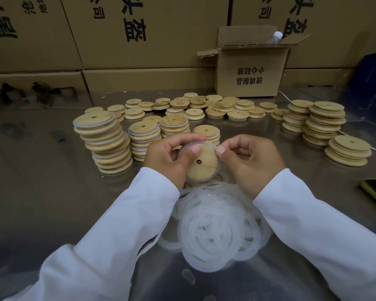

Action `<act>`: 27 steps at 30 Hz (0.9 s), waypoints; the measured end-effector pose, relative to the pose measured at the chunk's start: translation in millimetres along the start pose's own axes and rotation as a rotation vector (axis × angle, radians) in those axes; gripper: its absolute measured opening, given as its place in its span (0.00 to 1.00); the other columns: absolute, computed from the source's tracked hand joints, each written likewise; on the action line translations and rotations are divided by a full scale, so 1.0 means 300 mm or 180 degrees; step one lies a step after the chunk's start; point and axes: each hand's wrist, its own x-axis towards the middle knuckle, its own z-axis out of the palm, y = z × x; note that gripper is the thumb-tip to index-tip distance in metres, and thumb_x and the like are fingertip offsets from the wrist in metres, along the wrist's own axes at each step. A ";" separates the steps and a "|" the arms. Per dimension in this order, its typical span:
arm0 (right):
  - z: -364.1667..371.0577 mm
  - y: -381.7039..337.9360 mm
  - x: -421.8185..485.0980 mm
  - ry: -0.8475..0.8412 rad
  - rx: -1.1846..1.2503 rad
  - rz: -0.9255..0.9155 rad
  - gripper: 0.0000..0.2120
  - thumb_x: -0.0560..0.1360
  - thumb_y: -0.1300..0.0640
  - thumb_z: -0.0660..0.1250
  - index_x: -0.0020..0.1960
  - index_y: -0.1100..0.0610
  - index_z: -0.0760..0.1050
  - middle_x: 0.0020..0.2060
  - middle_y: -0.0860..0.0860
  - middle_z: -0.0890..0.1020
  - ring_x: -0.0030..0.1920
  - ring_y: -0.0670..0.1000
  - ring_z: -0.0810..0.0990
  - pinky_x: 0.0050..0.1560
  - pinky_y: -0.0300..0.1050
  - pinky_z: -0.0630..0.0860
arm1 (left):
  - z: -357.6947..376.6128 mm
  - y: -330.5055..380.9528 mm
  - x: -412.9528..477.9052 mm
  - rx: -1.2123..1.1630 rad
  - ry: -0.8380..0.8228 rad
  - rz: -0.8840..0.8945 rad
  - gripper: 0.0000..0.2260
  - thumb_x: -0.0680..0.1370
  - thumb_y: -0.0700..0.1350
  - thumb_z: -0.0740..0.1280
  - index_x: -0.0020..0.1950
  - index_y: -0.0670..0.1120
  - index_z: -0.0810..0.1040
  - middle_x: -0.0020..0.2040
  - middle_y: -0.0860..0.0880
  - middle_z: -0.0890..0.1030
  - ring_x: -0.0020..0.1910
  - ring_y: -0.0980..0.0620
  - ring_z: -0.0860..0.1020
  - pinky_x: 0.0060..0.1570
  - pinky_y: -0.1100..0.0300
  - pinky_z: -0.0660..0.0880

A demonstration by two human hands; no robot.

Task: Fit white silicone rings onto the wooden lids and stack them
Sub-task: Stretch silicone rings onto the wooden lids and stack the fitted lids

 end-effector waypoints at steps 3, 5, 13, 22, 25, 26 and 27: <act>0.000 -0.001 -0.001 -0.0055 -0.0073 0.0013 0.08 0.72 0.60 0.68 0.36 0.52 0.77 0.35 0.45 0.81 0.39 0.44 0.80 0.41 0.31 0.76 | -0.005 -0.003 0.006 -0.0007 0.0053 -0.0011 0.13 0.74 0.35 0.67 0.42 0.54 0.81 0.41 0.56 0.83 0.38 0.60 0.81 0.39 0.69 0.75; -0.003 -0.003 -0.002 -0.0088 -0.0018 0.0010 0.07 0.72 0.60 0.69 0.36 0.52 0.77 0.35 0.45 0.82 0.39 0.44 0.80 0.42 0.30 0.76 | -0.010 -0.005 0.008 -0.0059 0.0025 -0.0055 0.12 0.74 0.35 0.67 0.42 0.53 0.81 0.40 0.56 0.83 0.38 0.60 0.81 0.39 0.69 0.75; -0.004 0.002 -0.005 -0.0353 0.1002 0.0456 0.06 0.70 0.62 0.71 0.44 0.54 0.77 0.30 0.48 0.83 0.33 0.42 0.82 0.36 0.32 0.76 | -0.013 -0.020 0.018 -0.0182 0.0084 -0.0254 0.11 0.74 0.37 0.68 0.49 0.53 0.79 0.40 0.52 0.83 0.38 0.58 0.81 0.37 0.66 0.76; -0.003 0.027 0.228 0.0465 0.0642 0.1229 0.04 0.70 0.58 0.72 0.43 0.51 0.78 0.38 0.49 0.82 0.38 0.47 0.81 0.37 0.39 0.78 | -0.008 -0.061 0.052 -0.0516 0.0903 -0.1148 0.12 0.76 0.41 0.66 0.59 0.45 0.73 0.46 0.52 0.78 0.46 0.51 0.79 0.46 0.55 0.77; 0.039 0.070 0.355 0.0799 0.0750 0.1677 0.05 0.70 0.56 0.72 0.45 0.52 0.77 0.44 0.52 0.82 0.46 0.53 0.81 0.50 0.48 0.79 | -0.002 -0.064 0.055 -0.0544 0.0895 -0.1166 0.05 0.76 0.40 0.65 0.51 0.47 0.74 0.42 0.52 0.78 0.42 0.53 0.79 0.40 0.58 0.77; 0.059 0.087 0.386 0.0792 0.0654 0.1786 0.06 0.70 0.55 0.71 0.46 0.53 0.77 0.44 0.52 0.81 0.46 0.53 0.80 0.50 0.48 0.79 | -0.001 -0.064 0.056 -0.0544 0.0892 -0.1141 0.04 0.76 0.40 0.65 0.48 0.49 0.74 0.42 0.52 0.79 0.41 0.53 0.79 0.39 0.59 0.77; 0.076 0.097 0.403 0.0729 0.0517 0.1897 0.07 0.71 0.53 0.70 0.47 0.54 0.77 0.44 0.51 0.80 0.46 0.53 0.79 0.46 0.45 0.78 | 0.001 -0.063 0.056 -0.0546 0.0879 -0.1115 0.05 0.76 0.40 0.65 0.47 0.50 0.74 0.41 0.52 0.79 0.40 0.53 0.79 0.39 0.60 0.77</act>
